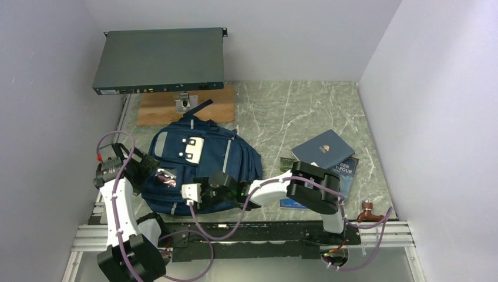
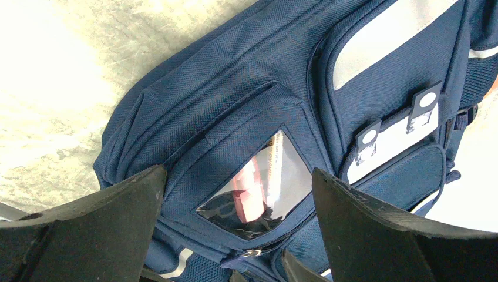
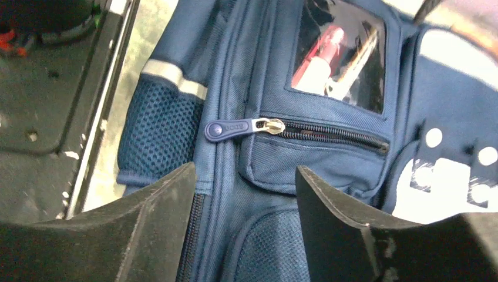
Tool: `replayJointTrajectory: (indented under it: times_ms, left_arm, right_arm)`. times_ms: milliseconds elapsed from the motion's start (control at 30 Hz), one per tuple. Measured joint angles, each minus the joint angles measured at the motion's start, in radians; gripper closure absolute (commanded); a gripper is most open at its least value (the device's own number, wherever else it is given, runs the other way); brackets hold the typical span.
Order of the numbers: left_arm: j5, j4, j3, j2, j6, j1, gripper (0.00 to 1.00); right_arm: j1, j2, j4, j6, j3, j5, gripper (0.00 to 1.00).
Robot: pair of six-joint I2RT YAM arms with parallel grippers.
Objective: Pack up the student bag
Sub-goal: Zip the student bag at the center of the board.
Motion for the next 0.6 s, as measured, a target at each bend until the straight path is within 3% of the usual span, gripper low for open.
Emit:
replayJointTrajectory:
  times_ms: [300, 600]
  left_arm:
    - [0.004, 0.005, 0.005, 0.056, 0.011, 0.000, 0.00]
    - [0.012, 0.004, 0.014, 0.065, 0.019, 0.000, 0.00]
  right_arm:
    - [0.033, -0.003, 0.074, -0.477, -0.055, -0.006, 0.32]
    - [0.064, 0.089, 0.124, -0.678, -0.014, 0.040, 0.37]
